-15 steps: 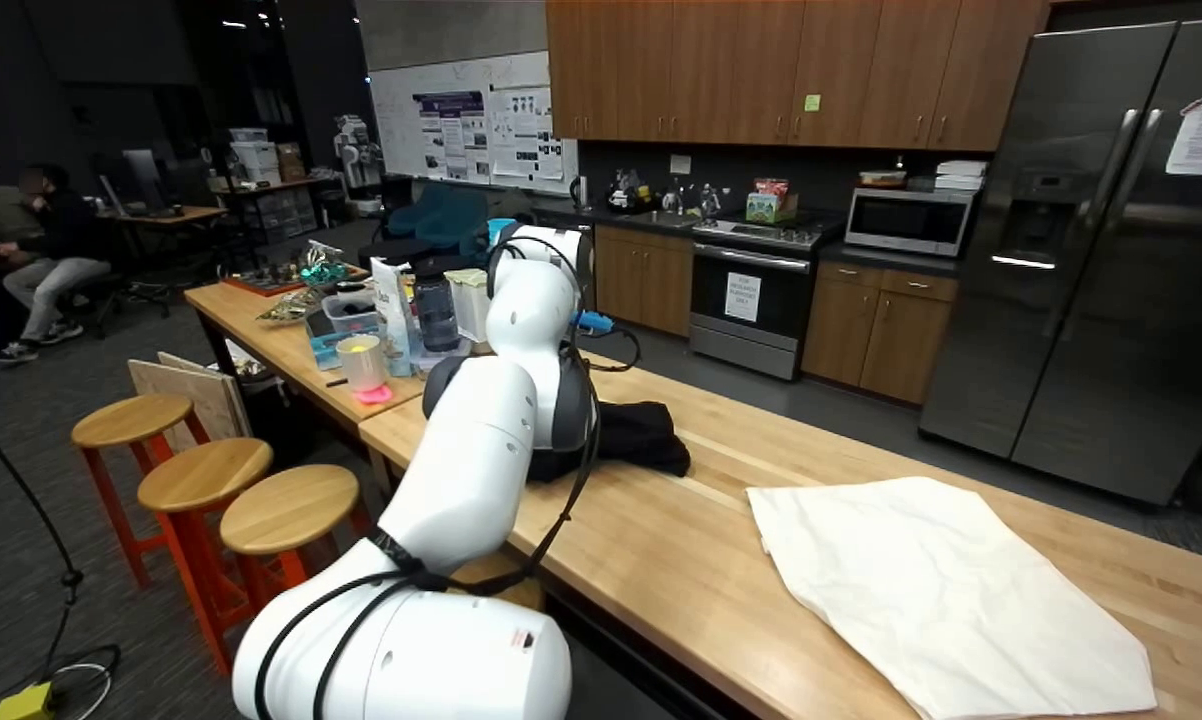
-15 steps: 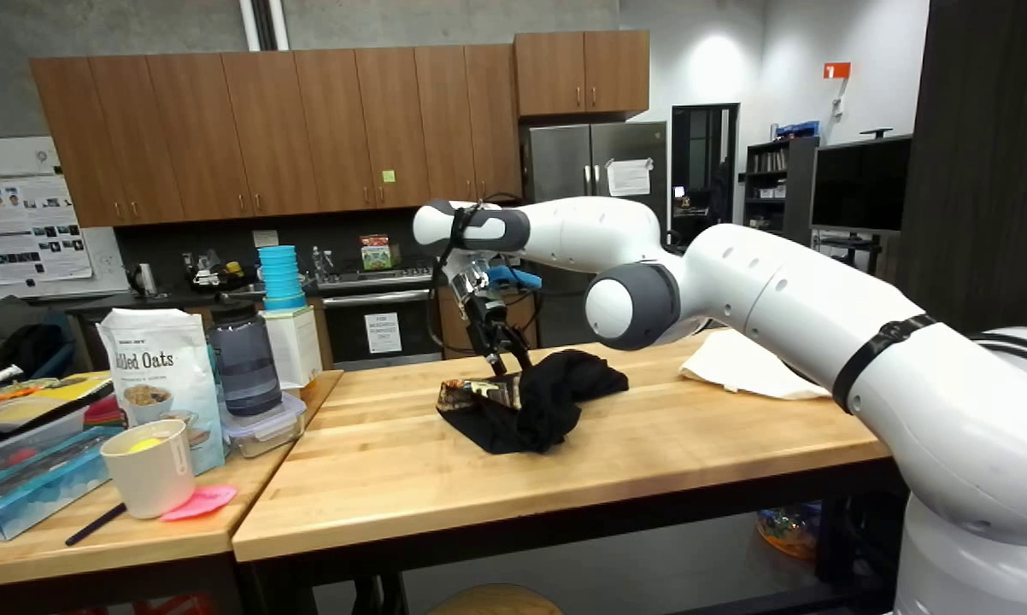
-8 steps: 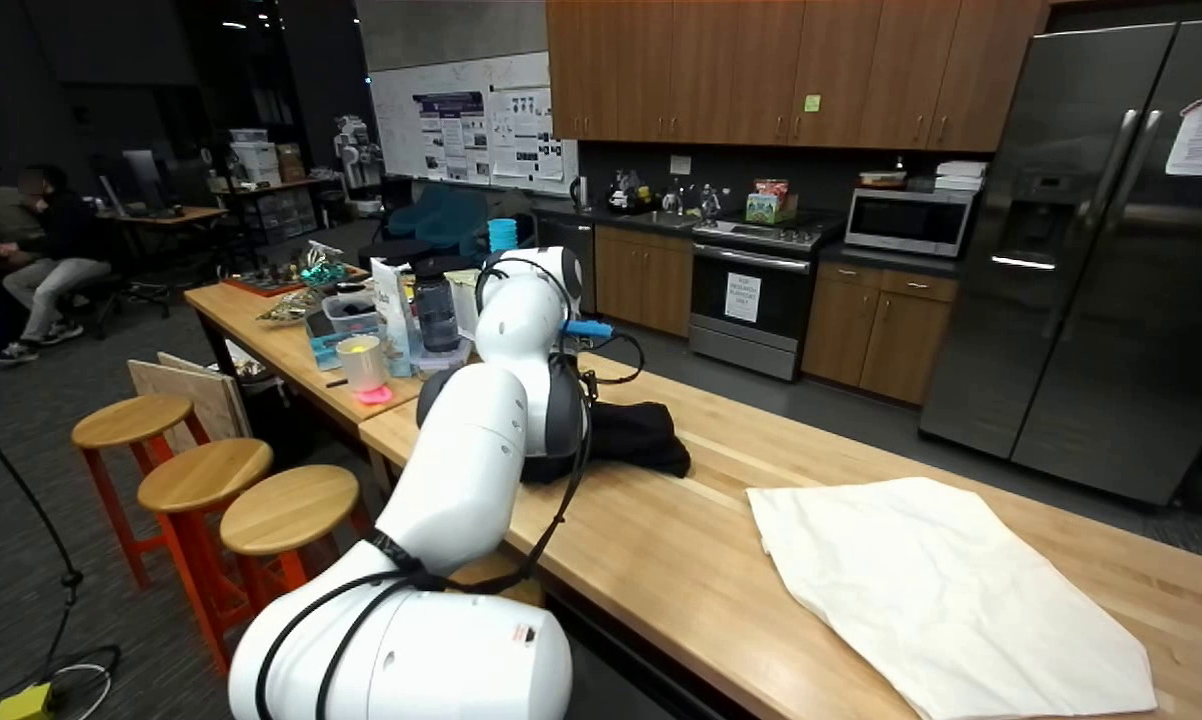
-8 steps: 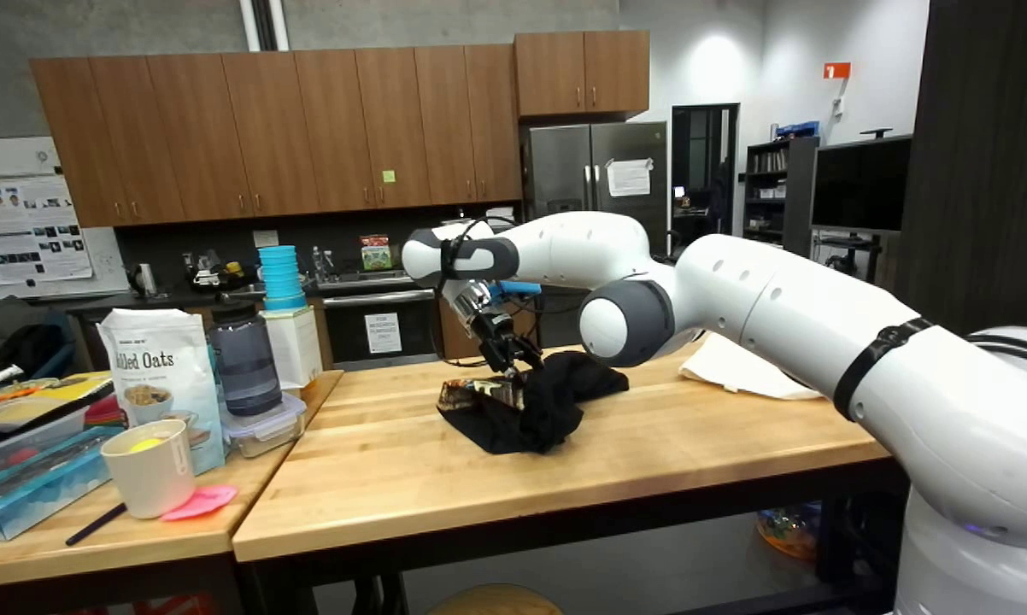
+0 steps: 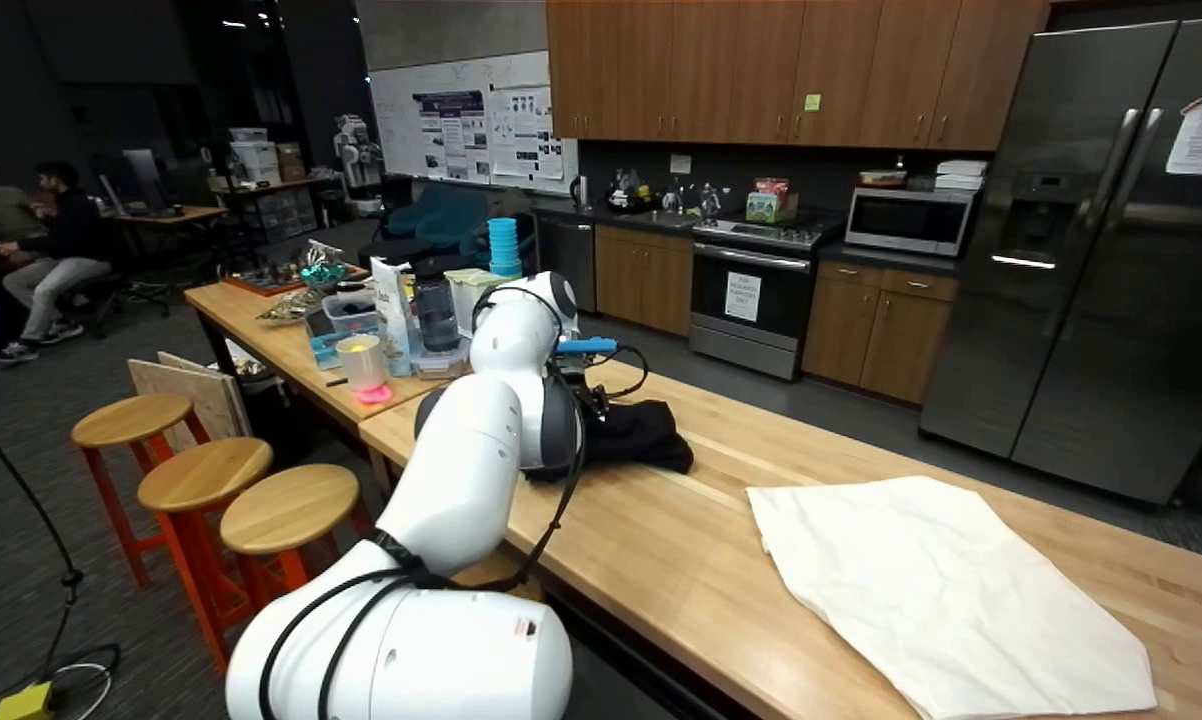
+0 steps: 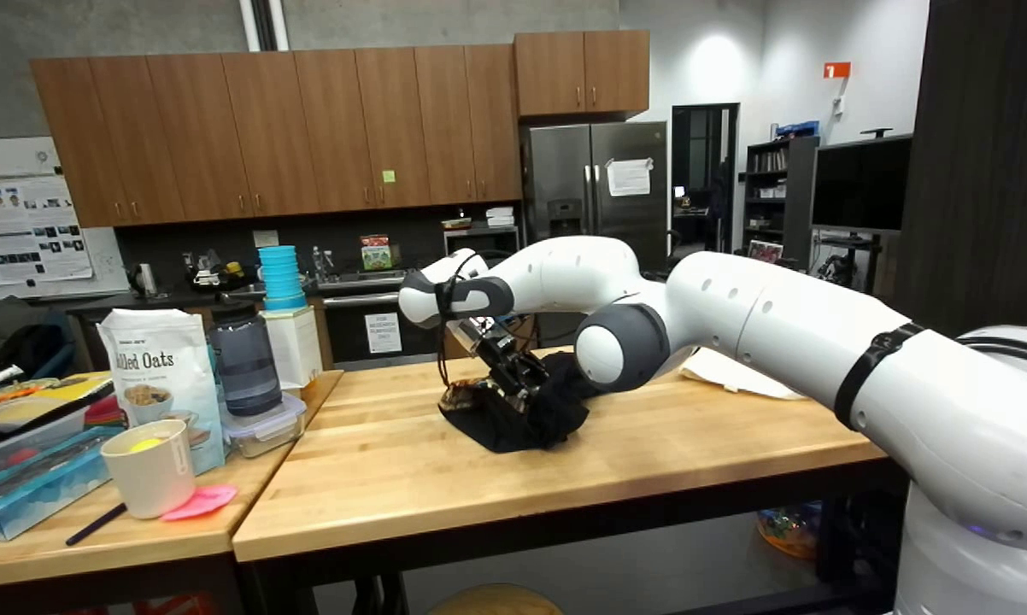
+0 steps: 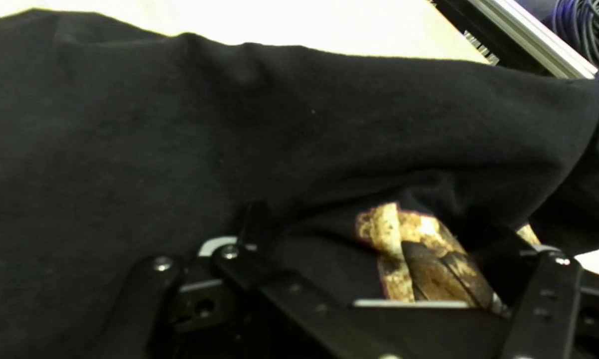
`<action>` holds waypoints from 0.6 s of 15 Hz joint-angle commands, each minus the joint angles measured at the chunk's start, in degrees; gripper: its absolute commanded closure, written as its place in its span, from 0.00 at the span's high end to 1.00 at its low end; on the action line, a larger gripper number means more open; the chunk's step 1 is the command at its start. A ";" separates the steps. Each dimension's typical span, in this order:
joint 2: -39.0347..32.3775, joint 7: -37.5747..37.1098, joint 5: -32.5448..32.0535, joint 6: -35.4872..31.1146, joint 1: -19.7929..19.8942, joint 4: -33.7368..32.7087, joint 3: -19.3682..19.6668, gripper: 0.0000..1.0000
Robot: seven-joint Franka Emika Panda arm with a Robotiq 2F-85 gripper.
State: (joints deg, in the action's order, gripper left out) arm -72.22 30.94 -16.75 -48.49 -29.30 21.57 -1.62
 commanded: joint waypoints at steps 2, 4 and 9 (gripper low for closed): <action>-0.15 1.44 5.25 -7.16 2.39 -1.42 -2.87 1.00; 1.24 1.36 7.27 -10.44 2.79 -0.21 -3.74 1.00; 3.10 4.59 11.07 -19.08 2.81 -0.68 -5.74 1.00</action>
State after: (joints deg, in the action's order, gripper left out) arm -70.31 32.95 -7.94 -62.75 -26.85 20.80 -5.71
